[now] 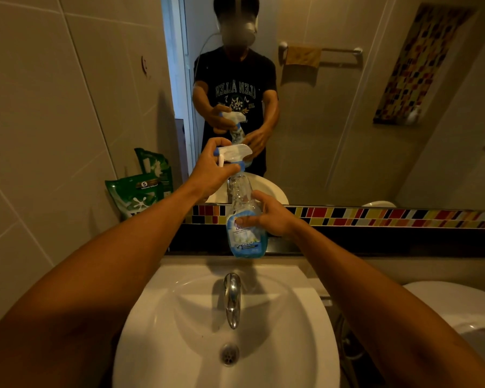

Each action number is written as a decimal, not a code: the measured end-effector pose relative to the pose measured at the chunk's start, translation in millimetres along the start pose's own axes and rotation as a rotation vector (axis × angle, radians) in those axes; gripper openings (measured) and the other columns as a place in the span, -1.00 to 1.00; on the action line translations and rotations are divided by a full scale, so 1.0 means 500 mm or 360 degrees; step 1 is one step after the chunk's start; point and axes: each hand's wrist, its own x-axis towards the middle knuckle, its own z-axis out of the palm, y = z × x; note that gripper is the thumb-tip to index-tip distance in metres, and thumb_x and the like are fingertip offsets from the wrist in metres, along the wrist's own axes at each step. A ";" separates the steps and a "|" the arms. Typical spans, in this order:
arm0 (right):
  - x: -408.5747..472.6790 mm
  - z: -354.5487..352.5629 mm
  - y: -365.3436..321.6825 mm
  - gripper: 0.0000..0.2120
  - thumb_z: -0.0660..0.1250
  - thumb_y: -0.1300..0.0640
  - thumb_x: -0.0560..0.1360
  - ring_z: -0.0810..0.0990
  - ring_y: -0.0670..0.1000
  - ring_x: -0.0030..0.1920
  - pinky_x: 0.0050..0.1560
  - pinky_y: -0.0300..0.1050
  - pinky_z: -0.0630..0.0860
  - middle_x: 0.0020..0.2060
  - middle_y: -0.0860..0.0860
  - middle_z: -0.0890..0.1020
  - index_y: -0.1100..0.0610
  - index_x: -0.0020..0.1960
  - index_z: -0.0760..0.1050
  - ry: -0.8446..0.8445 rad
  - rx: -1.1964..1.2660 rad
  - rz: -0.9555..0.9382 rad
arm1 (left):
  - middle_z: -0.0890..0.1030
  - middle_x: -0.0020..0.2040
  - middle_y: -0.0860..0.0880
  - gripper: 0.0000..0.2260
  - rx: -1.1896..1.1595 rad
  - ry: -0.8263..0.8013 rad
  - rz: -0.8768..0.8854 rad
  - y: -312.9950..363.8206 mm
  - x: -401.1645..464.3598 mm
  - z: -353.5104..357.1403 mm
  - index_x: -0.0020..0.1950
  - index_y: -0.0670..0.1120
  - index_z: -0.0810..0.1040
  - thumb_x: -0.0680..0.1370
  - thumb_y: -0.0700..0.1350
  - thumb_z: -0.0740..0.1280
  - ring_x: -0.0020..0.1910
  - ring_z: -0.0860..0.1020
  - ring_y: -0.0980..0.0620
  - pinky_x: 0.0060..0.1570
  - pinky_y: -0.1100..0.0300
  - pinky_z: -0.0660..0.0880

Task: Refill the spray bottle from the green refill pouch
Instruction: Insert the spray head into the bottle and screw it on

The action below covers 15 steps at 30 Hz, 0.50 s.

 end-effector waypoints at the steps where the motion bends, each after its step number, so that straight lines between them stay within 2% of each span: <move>1: 0.000 0.000 -0.001 -0.42 0.61 0.20 0.46 0.77 0.11 0.11 0.11 0.15 0.73 0.17 0.09 0.74 0.08 0.40 0.45 -0.0001 -0.0001 0.0001 | 0.51 0.18 -0.04 -0.49 -0.0001 0.0006 0.0000 0.000 0.000 0.002 0.24 0.10 0.38 0.42 -0.21 0.51 0.07 0.60 -0.02 -0.24 0.36 0.56; 6: -0.001 0.000 -0.003 -0.43 0.61 0.19 0.46 0.78 0.10 0.10 0.12 0.17 0.73 0.16 0.08 0.74 0.07 0.39 0.46 -0.0005 -0.0024 -0.0008 | 0.53 0.17 -0.02 -0.49 -0.0044 0.0015 0.0042 -0.001 -0.001 0.006 0.19 0.11 0.37 0.39 -0.13 0.57 0.08 0.61 -0.01 -0.15 0.29 0.59; 9: -0.003 -0.002 -0.002 -0.43 0.61 0.20 0.46 0.78 0.12 0.11 0.15 0.22 0.71 0.17 0.10 0.74 0.08 0.38 0.46 -0.0005 -0.0018 -0.0003 | 0.53 0.14 -0.02 -0.49 -0.0034 0.0019 0.0032 -0.001 0.001 0.003 0.19 0.10 0.39 0.39 -0.19 0.56 0.03 0.61 0.01 -0.18 0.31 0.58; 12: -0.004 -0.004 -0.001 -0.43 0.61 0.20 0.45 0.77 0.14 0.13 0.16 0.25 0.70 0.18 0.11 0.74 0.07 0.38 0.47 -0.0015 0.0000 0.0009 | 0.52 0.17 -0.09 -0.49 -0.0007 0.0004 -0.0010 -0.001 0.004 0.000 0.23 0.07 0.40 0.40 -0.26 0.50 0.02 0.61 -0.06 -0.21 0.30 0.58; 15: -0.005 -0.002 -0.003 -0.43 0.60 0.20 0.46 0.78 0.11 0.11 0.16 0.24 0.71 0.17 0.09 0.74 0.06 0.39 0.46 -0.0018 -0.0013 0.0002 | 0.51 0.17 -0.15 -0.51 0.0005 0.0018 -0.0026 -0.001 0.006 0.000 0.21 0.09 0.38 0.39 -0.22 0.49 0.00 0.59 -0.09 -0.27 0.32 0.56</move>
